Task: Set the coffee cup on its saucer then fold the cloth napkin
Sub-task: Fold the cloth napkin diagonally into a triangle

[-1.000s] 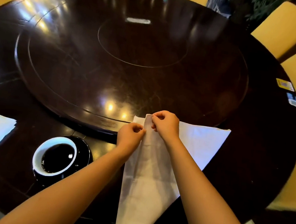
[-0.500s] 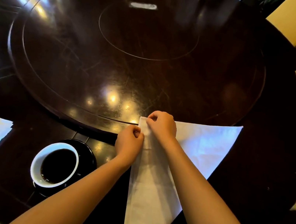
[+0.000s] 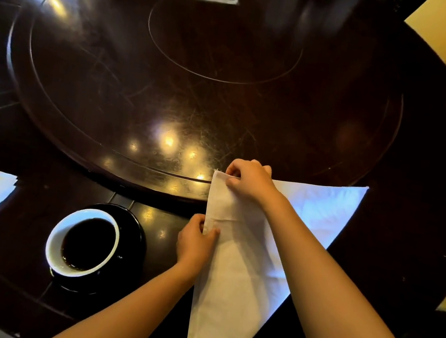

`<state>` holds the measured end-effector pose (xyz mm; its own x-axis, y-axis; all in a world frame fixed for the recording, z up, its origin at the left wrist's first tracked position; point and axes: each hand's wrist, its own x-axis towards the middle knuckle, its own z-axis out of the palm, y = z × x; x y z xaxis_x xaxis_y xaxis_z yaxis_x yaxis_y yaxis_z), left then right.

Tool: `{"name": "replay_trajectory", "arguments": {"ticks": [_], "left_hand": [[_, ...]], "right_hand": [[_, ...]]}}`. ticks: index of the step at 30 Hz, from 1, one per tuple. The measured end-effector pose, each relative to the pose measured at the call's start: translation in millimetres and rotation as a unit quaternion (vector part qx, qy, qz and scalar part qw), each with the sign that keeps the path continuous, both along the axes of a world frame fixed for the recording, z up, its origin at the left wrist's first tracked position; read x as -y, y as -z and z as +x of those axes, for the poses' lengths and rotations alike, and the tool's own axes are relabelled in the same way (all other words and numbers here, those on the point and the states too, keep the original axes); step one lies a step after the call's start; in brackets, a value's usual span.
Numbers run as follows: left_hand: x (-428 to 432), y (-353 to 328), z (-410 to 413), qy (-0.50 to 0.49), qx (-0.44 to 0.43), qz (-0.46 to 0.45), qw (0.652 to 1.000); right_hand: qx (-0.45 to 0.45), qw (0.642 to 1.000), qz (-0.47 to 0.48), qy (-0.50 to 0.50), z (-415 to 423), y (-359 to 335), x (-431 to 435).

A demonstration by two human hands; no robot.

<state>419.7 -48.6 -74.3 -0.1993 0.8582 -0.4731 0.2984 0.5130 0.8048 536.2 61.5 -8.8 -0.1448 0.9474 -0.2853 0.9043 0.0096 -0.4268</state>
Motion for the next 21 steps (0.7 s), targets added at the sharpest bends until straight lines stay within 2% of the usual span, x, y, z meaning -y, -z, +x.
{"name": "replay_trajectory", "arguments": {"ticks": [3, 10, 17, 19, 21], "left_hand": [[1, 2, 0, 0.016, -0.002, 0.013, 1.0], [0, 0, 18, 0.098, -0.024, 0.044, 0.994], [10, -9, 66, 0.205, 0.019, 0.063, 0.977], [13, -10, 75, 0.194, 0.045, 0.051, 0.979], [13, -9, 79, 0.163, 0.055, 0.041, 0.984]], "right_hand": [[0.022, 1.0, 0.0, -0.005, 8, -5, 1], [0.036, 0.997, 0.005, 0.071, 36, -10, 17], [-0.051, 0.989, 0.005, 0.139, 94, -31, 45], [-0.075, 0.987, 0.032, 0.136, 110, -30, 55], [-0.083, 0.983, 0.097, 0.133, 128, -23, 65]]}}
